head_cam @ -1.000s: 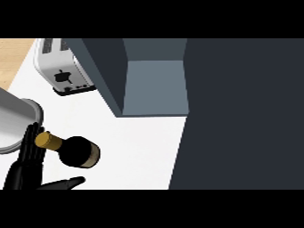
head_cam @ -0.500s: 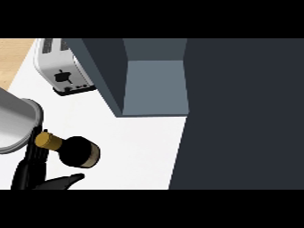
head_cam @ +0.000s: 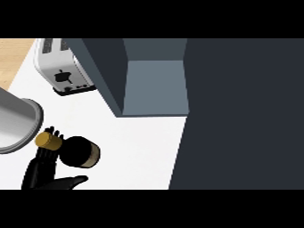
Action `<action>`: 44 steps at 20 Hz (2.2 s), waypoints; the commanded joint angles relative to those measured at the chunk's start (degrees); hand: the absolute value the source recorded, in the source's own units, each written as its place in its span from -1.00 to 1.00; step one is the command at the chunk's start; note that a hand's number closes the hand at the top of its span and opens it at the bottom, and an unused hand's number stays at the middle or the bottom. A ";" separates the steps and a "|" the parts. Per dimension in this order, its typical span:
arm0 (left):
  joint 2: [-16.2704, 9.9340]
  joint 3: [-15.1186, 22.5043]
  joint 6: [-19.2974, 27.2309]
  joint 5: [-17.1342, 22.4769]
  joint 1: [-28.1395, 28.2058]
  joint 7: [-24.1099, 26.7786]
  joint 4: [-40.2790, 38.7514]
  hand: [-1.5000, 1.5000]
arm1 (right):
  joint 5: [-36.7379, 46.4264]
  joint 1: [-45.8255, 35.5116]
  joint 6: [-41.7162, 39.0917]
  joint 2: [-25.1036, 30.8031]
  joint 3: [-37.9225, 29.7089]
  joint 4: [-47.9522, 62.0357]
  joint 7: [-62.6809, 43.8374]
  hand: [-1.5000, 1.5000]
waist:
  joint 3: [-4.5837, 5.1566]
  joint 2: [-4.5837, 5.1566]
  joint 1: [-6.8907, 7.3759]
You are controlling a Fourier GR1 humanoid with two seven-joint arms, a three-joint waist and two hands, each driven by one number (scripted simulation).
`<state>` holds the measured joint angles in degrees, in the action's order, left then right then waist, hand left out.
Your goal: Pick up the wine, place it into the cabinet and close the cabinet
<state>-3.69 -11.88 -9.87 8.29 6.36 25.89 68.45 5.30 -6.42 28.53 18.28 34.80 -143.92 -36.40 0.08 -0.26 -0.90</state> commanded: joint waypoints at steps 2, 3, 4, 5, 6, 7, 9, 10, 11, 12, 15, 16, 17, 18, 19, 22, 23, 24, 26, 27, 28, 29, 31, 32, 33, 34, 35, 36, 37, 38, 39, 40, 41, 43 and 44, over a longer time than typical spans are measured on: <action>-0.58 -0.39 -1.01 0.67 -3.70 0.11 -4.03 -1.00 | 7.34 1.60 0.66 1.47 2.18 -11.40 -6.07 -1.00 | 0.00 -0.01 0.01; 0.90 0.25 0.78 -1.06 -5.07 2.15 -7.23 -1.00 | 4.28 0.63 0.25 3.62 -1.95 -14.33 -9.24 -1.00 | 0.05 -0.02 -0.55; -0.78 -0.07 -1.56 0.57 -2.92 0.22 -3.80 -1.00 | 7.71 2.66 1.07 2.01 2.59 -11.42 -4.51 -1.00 | -0.03 -0.05 0.06; 2.76 1.68 0.71 -1.97 -1.96 4.77 -6.89 -1.00 | 6.68 4.01 1.29 3.31 2.26 -13.37 -5.08 -1.00 | -0.01 -0.10 -0.38; 2.22 1.81 0.29 -3.06 -3.90 8.16 -9.86 -1.00 | 1.47 1.54 -0.09 2.08 -3.49 -7.81 -1.49 -1.00 | -0.05 0.21 0.34; 1.47 0.88 -0.57 -1.64 -3.06 7.55 -8.14 -1.00 | 6.15 0.52 1.52 1.96 1.01 -12.05 -6.10 -1.00 | 0.02 -0.04 0.04; 1.26 0.21 -0.65 -0.79 -4.08 7.55 -8.87 -1.00 | 5.73 3.44 0.97 3.21 0.42 -10.37 -2.27 -1.00 | -0.05 0.05 0.17; 1.36 -0.37 -0.59 0.11 -6.69 6.94 -10.06 -1.00 | 6.58 3.66 0.61 2.37 4.52 -8.86 -0.33 -1.00 | -0.04 0.05 0.14; 1.40 -1.15 -1.18 0.65 -5.49 9.01 -11.45 -1.00 | 9.67 3.22 2.16 2.40 5.97 -9.75 -2.77 -1.00 | 0.01 -0.04 -0.02; 0.30 -2.26 -1.71 0.54 -6.02 11.60 -14.21 -1.00 | 5.74 5.34 1.00 5.18 2.88 -12.84 -2.06 -1.00 | 0.00 0.00 -0.34; 1.33 -0.93 -1.81 1.54 -6.20 8.53 -10.61 1.00 | 5.33 1.91 1.35 3.04 0.94 -10.09 -3.96 -1.00 | -0.04 0.06 0.46; 1.70 -1.77 -1.56 2.22 -7.56 8.83 -12.33 1.00 | 8.65 5.74 2.56 4.14 5.71 -11.94 -1.47 -1.00 | -0.03 -0.12 -0.24; 0.10 -2.43 -3.46 2.14 -9.99 11.01 -16.76 1.00 | 6.41 5.15 1.70 4.28 3.92 -10.10 0.96 -1.00 | -0.02 0.07 -0.16; 0.72 -1.41 -1.69 1.58 -6.73 9.94 -10.60 1.00 | 5.15 4.55 1.57 4.95 1.96 -11.71 -1.23 -1.00 | -0.06 -0.02 0.28; 0.92 -1.51 -0.66 -0.11 -9.68 13.13 -16.86 1.00 | 6.97 5.18 2.58 3.81 4.31 -10.64 -0.90 -1.00 | -0.01 0.07 -0.01; 1.91 -1.08 3.95 -2.57 -10.45 15.52 -16.70 1.00 | 4.30 3.03 2.14 5.44 0.95 -11.38 -2.37 -1.00 | -0.01 0.08 -0.08; 0.80 -1.13 1.15 -2.16 -8.66 18.15 -17.13 1.00 | 4.87 7.13 2.54 5.12 3.91 -10.67 1.76 -1.00 | -0.05 0.07 0.03; 0.77 -0.21 2.16 -2.31 -6.91 15.37 -11.77 1.00 | 5.47 4.92 2.95 4.58 3.98 -10.93 -0.15 -1.00 | -0.06 -0.06 0.33; -0.93 -1.41 0.65 -2.14 -9.64 17.64 -17.08 1.00 | 5.39 9.20 2.34 6.69 4.84 -12.25 3.14 -1.00 | -0.05 0.02 -0.23; 1.52 0.66 3.23 -2.93 -8.71 14.94 -12.02 1.00 | 4.94 3.70 2.59 5.61 1.98 -11.98 -3.13 -1.00 | -0.03 -0.01 0.35; 1.34 1.41 1.21 -3.37 -6.99 17.45 -12.94 1.00 | 3.04 6.69 2.11 6.01 0.78 -10.16 3.08 -1.00 | -0.09 0.07 0.37; 1.54 2.33 0.60 -3.76 -5.26 17.77 -12.02 1.00 | 5.36 6.52 2.31 5.14 3.62 -9.39 2.33 -1.00 | -0.07 0.04 0.48; 0.14 4.74 -3.24 -4.33 -3.97 15.80 -9.35 1.00 | 2.45 7.79 2.44 6.16 1.88 -9.81 3.95 -1.00 | -0.11 -0.01 0.40; -3.48 2.70 -6.15 -2.48 -8.54 13.60 -11.54 1.00 | 3.58 8.40 2.47 6.89 3.45 -10.55 4.36 -1.00 | -0.08 -0.06 -0.17; -1.28 4.99 -6.18 -4.01 -7.29 14.97 -12.26 1.00 | 3.08 4.88 2.52 6.88 1.46 -11.94 0.07 -1.00 | 0.00 -0.04 -0.04; -2.21 5.12 -8.10 -3.40 -8.59 14.09 -11.96 1.00 | 2.96 8.82 2.11 7.49 3.95 -10.90 5.95 -1.00 | -0.09 -0.10 -0.38; -1.10 5.08 -8.51 -3.16 -10.50 15.51 -15.04 1.00 | 3.01 3.47 2.78 5.14 1.79 -8.20 1.81 -1.00 | 0.01 0.13 0.18; -0.84 6.47 -9.02 -3.70 -10.39 13.63 -13.57 1.00 | 4.78 7.25 3.31 6.28 4.80 -9.84 4.29 -1.00 | -0.03 -0.07 -0.34; -2.75 5.55 -10.84 -2.44 -10.00 12.61 -12.49 1.00 | 2.72 5.42 2.99 5.18 2.02 -8.28 3.88 -1.00 | -0.06 0.09 0.38; -1.38 7.24 -10.59 -3.46 -7.58 13.39 -10.91 1.00 | 6.27 8.17 3.73 6.38 5.97 -10.67 3.44 -1.00 | -0.04 -0.11 0.09; 0.77 8.72 -10.39 -2.57 -8.90 8.97 -7.97 1.00 | 1.66 5.59 2.50 7.26 -0.32 -8.64 3.44 -1.00 | -0.09 0.01 0.45; 0.43 8.12 -10.72 -2.45 -9.60 10.09 -10.29 1.00 | 3.94 9.65 3.63 7.72 4.11 -12.41 3.63 -1.00 | -0.06 -0.11 -0.23; 0.13 9.15 -12.17 -1.44 -6.61 7.53 -4.66 1.00 | 3.05 9.75 3.77 6.95 3.43 -10.19 5.96 -1.00 | -0.12 -0.12 0.40; 2.59 11.17 -10.53 -2.82 -3.74 9.67 -2.29 1.00 | 2.69 8.80 3.45 7.98 1.35 -11.68 3.94 -1.00 | -0.09 -0.12 0.53; 2.73 11.22 -10.05 -1.61 -4.35 5.47 0.86 1.00 | 2.68 10.32 3.25 8.14 2.37 -11.14 7.07 -1.00 | -0.14 -0.16 0.47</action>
<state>-2.87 -3.04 -20.00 5.98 -0.07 35.58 62.58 5.09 -0.34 32.02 24.59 36.67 -143.79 -27.25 0.00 -0.33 -0.58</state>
